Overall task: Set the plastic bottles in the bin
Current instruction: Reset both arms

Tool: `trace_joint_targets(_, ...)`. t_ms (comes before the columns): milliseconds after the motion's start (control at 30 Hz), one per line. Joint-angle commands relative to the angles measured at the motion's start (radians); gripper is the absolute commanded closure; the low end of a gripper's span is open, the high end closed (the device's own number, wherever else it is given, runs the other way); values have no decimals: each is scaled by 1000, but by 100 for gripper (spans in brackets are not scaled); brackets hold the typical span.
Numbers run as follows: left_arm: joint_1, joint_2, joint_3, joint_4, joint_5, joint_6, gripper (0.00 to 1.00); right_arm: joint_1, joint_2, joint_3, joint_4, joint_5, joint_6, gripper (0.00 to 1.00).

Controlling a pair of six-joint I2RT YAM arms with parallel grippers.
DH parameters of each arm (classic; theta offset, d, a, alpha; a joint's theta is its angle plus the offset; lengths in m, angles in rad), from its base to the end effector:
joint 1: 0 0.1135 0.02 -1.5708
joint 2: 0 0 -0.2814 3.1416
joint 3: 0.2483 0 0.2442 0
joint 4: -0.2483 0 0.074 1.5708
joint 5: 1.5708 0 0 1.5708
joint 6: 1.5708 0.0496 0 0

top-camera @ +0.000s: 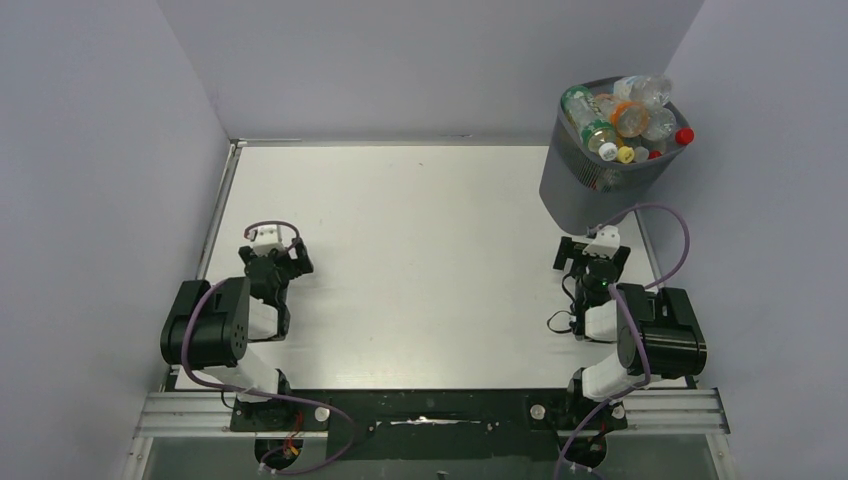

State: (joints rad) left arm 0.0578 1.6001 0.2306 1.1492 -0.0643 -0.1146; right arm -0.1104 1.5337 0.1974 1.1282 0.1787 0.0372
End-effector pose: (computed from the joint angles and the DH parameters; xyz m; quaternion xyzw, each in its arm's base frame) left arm 0.2543 0.0179 0.1479 -0.0872 0.7755 0.0073 0.6252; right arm 0.2406 -0.0355 0.1530 0.1131 0.7674 -0.0922 0.6244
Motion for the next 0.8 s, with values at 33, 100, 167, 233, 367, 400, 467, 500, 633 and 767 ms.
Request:
trace_joint_targets(33,-20,4,3,92,-38,41,14,-21,-4,40,51,-34,11,2)
trace_joint_targets(100,-31,-3,-2,92,-55,47,14,-21,-4,40,50,-36,12,2)
trace_joint_targets(167,-54,-2,-9,107,-98,57,14,-21,-3,40,50,-36,12,2)
trace_joint_targets(233,-68,-3,-19,128,-126,64,14,-20,-3,40,50,-36,11,2)
trace_joint_targets(367,-56,7,-3,106,-199,16,14,-21,-2,40,49,-36,12,2)
trace_joint_targets(400,-50,4,-6,110,-200,13,14,-21,-3,40,49,-36,11,2)
trace_joint_targets(467,-53,4,-8,113,-206,15,14,-20,-3,40,49,-36,12,2)
trace_joint_targets(500,-53,2,-11,116,-206,15,14,-20,-2,41,50,-36,11,2)
trace_joint_targets(633,-58,-1,-12,115,-182,25,14,-20,-3,40,50,-36,12,2)
trace_joint_targets(767,-56,-2,-10,115,-175,24,14,-23,-3,43,46,-41,13,2)
